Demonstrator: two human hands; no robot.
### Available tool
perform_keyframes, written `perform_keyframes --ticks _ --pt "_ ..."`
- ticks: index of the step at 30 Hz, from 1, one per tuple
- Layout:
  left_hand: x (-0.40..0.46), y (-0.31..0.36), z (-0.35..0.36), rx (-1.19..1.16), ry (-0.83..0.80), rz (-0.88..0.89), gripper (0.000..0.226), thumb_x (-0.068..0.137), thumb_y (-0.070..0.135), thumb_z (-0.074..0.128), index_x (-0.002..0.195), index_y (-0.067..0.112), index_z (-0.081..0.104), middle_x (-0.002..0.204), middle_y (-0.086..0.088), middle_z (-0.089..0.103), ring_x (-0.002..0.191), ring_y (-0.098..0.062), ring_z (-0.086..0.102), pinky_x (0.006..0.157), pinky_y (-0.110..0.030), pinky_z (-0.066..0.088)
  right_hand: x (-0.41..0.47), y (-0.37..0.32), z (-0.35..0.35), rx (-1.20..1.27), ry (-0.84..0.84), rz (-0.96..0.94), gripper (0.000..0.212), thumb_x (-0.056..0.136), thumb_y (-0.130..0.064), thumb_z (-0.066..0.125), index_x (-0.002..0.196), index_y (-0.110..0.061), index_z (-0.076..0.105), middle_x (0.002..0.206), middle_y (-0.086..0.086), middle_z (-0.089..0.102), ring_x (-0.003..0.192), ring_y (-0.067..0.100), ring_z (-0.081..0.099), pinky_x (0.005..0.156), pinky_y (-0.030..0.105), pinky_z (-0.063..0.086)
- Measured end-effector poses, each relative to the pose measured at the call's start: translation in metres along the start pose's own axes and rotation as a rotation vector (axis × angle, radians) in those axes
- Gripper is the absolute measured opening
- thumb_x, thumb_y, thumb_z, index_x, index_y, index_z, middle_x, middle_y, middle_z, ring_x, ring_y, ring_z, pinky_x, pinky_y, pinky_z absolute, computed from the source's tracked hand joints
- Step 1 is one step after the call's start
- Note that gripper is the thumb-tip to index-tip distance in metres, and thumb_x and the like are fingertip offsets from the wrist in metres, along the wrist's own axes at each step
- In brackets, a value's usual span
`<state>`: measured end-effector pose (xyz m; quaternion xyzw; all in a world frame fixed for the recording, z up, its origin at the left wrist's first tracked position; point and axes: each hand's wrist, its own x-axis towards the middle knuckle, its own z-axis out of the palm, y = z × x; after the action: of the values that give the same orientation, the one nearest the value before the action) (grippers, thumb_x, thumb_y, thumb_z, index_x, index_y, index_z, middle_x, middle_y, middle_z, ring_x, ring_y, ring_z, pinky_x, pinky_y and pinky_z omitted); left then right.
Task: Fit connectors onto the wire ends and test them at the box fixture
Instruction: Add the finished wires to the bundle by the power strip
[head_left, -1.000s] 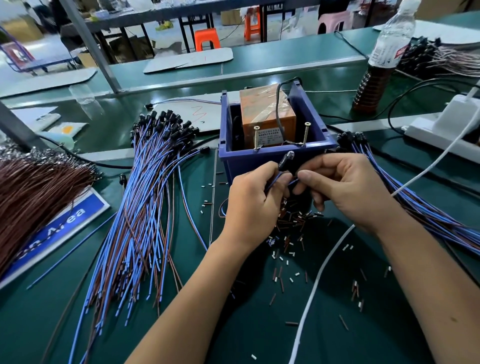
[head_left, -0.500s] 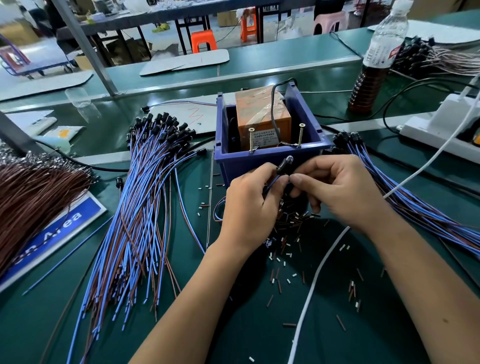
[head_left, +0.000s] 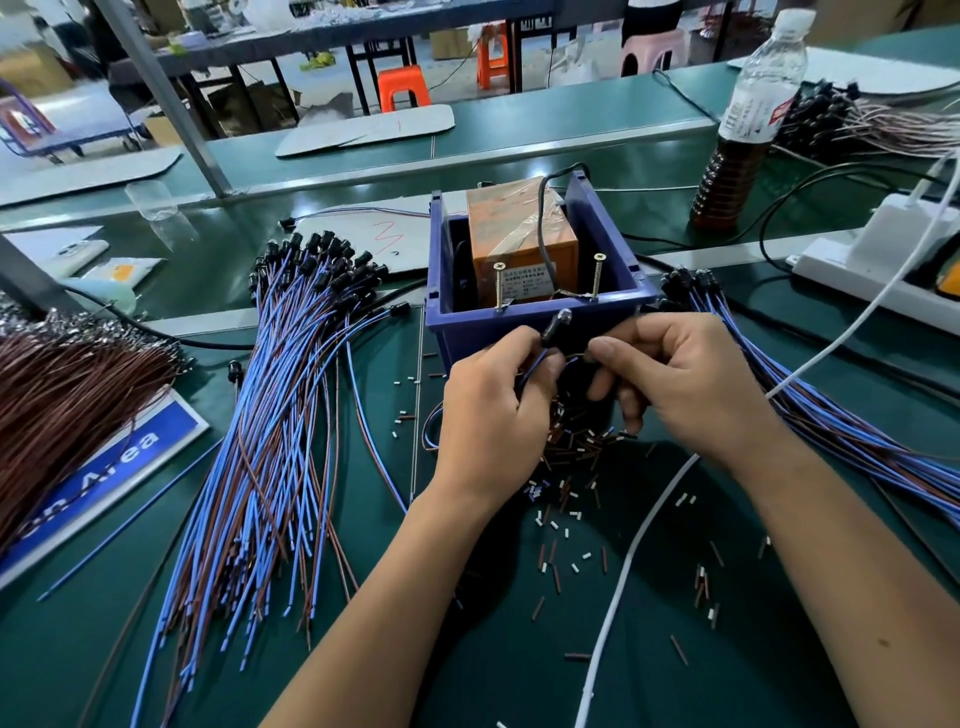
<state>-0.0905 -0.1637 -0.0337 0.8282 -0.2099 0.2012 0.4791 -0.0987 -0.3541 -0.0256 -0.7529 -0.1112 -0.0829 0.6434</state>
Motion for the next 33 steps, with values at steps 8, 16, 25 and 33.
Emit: perform_keyframes --ticks 8,16,25,33 --pt "0.0 -0.001 -0.001 -0.092 0.033 -0.028 0.023 0.1 0.02 0.062 0.078 0.012 0.06 0.065 -0.001 0.06 0.06 -0.023 0.055 0.058 -0.045 0.046 -0.004 -0.003 0.017 0.166 -0.007 0.081 0.012 0.088 -0.021 0.078 0.094 -0.01 0.078 0.071 0.016 0.073 0.043 0.013 0.05 0.039 0.026 0.047" --pt "0.0 0.003 -0.001 -0.182 0.074 -0.035 0.016 0.099 0.017 0.065 0.086 0.009 0.068 0.07 0.004 0.067 0.065 -0.019 0.065 0.062 -0.043 0.053 -0.008 -0.007 0.028 0.294 0.076 0.048 0.011 0.083 -0.022 0.078 0.085 -0.011 0.076 0.069 0.014 0.07 0.041 0.013 0.046 0.037 0.022 0.039" --pt "-0.004 0.015 -0.003 -0.123 0.299 0.117 0.015 0.096 0.007 0.067 0.081 0.011 0.065 0.068 0.009 0.063 0.058 -0.014 0.061 0.054 -0.034 0.048 -0.015 -0.017 0.039 0.411 0.108 -0.097 0.011 0.095 -0.01 0.068 0.084 -0.01 0.067 0.068 0.011 0.061 0.039 0.014 0.039 0.039 0.019 0.035" --pt "-0.002 0.012 -0.006 -0.164 0.412 0.056 0.019 0.1 0.016 0.067 0.081 0.011 0.067 0.067 0.007 0.066 0.054 -0.012 0.059 0.051 -0.032 0.046 -0.014 -0.015 0.037 0.375 0.196 -0.152 0.018 0.093 -0.023 0.073 0.088 -0.007 0.068 0.067 0.008 0.062 0.037 0.013 0.038 0.037 0.021 0.035"
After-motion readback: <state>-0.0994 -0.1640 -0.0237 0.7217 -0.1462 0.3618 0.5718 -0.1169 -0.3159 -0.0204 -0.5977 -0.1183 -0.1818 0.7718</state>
